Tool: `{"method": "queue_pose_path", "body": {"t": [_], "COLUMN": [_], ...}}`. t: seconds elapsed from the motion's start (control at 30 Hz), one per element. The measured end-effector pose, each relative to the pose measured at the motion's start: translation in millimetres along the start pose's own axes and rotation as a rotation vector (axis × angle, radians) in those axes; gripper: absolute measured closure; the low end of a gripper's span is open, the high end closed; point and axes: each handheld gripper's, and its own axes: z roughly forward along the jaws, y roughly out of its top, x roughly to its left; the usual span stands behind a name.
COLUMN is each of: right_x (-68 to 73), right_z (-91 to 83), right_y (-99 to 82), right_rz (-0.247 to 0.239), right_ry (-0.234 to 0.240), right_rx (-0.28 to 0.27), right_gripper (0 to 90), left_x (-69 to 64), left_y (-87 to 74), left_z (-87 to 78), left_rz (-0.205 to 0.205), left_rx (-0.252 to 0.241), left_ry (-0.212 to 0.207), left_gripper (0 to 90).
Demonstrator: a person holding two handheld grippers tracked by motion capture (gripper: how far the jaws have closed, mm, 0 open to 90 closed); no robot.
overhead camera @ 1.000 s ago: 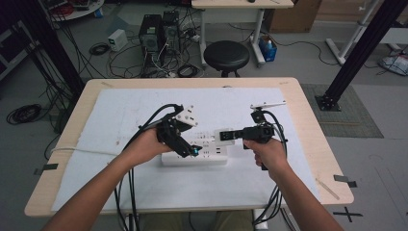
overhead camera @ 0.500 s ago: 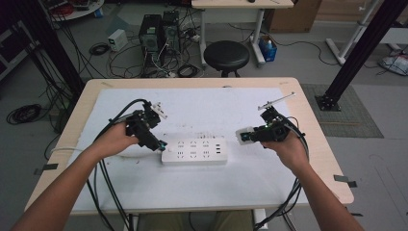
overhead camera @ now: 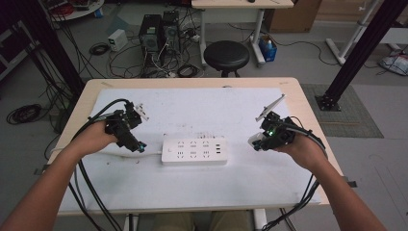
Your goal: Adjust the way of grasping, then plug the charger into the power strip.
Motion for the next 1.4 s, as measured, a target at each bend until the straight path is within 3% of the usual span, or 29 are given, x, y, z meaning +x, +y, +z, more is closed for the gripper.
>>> {"method": "queue_pose_path", "body": {"t": [0.2, 0.3, 0.6, 0.87, 1.0, 1.17, 1.4], "right_x": [0.2, 0.7, 2.3, 8.3, 9.3, 13.2, 25.2], "right_z": [-8.7, -9.7, -11.8, -5.6, 3.3, 16.5, 41.3], "right_y": [0.1, -1.9, -0.4, 16.3, 36.7, 61.0, 95.9], "right_rz": [-0.044, -0.041, -0.051, -0.114, -0.151, -0.212, -0.333], "right_ry": [-0.012, -0.008, 0.002, 0.022, 0.045, 0.054, 0.071], "right_rx": [0.034, 0.053, 0.034, 0.032, 0.037, 0.058, 0.079], "right_gripper": [61.9, 61.9, 61.9, 61.9, 61.9, 61.9, 61.9], "left_x": [0.0, -1.8, -3.2, -0.1, 1.3, 2.3, 4.7], "left_y": [-4.0, -3.3, -4.8, -13.0, -12.4, -8.1, -6.7], "left_z": [-1.6, -1.7, -1.6, 4.6, 9.0, 15.4, 24.4], "left_rz": [-0.001, 0.010, 0.044, 0.030, 0.044, 0.063, 0.081], "left_rx": [0.031, 0.033, 0.020, 0.026, 0.057, 0.060, 0.068], "left_ry": [-0.025, -0.037, -0.061, -0.061, -0.058, -0.072, -0.104], "left_gripper": [19.5, 19.5, 19.5, 19.5, 19.5, 19.5, 19.4]}}
